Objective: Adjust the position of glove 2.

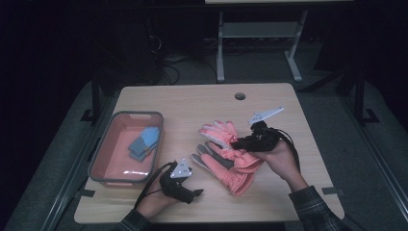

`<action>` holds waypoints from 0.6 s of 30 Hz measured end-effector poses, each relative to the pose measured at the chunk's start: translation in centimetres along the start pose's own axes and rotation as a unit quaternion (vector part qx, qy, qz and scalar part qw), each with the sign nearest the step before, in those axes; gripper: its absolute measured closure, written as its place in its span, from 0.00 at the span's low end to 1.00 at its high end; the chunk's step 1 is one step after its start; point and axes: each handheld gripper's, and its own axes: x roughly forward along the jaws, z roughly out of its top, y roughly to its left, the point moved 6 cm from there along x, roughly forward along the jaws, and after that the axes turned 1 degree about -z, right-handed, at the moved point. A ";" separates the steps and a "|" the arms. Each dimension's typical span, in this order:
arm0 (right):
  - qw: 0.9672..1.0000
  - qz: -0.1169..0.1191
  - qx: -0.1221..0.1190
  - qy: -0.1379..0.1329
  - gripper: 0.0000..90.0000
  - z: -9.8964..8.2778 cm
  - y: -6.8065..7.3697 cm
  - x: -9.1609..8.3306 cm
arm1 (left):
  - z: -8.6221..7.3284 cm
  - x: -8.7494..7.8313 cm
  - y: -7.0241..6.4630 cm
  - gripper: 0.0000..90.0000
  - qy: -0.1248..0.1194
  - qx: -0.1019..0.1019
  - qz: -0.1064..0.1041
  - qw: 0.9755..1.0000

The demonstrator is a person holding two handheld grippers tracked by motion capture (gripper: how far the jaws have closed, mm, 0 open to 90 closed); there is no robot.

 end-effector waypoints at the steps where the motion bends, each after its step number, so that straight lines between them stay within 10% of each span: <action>1: 1.000 0.000 -0.003 0.002 0.89 0.0 0.4 0.2 | 0.0 0.0 0.0 0.14 0.000 -0.001 0.000 1.000; 18: 0.999 0.004 0.006 0.032 0.89 -1.4 2.0 3.0 | 0.0 0.0 0.0 0.14 -0.001 0.002 0.000 1.000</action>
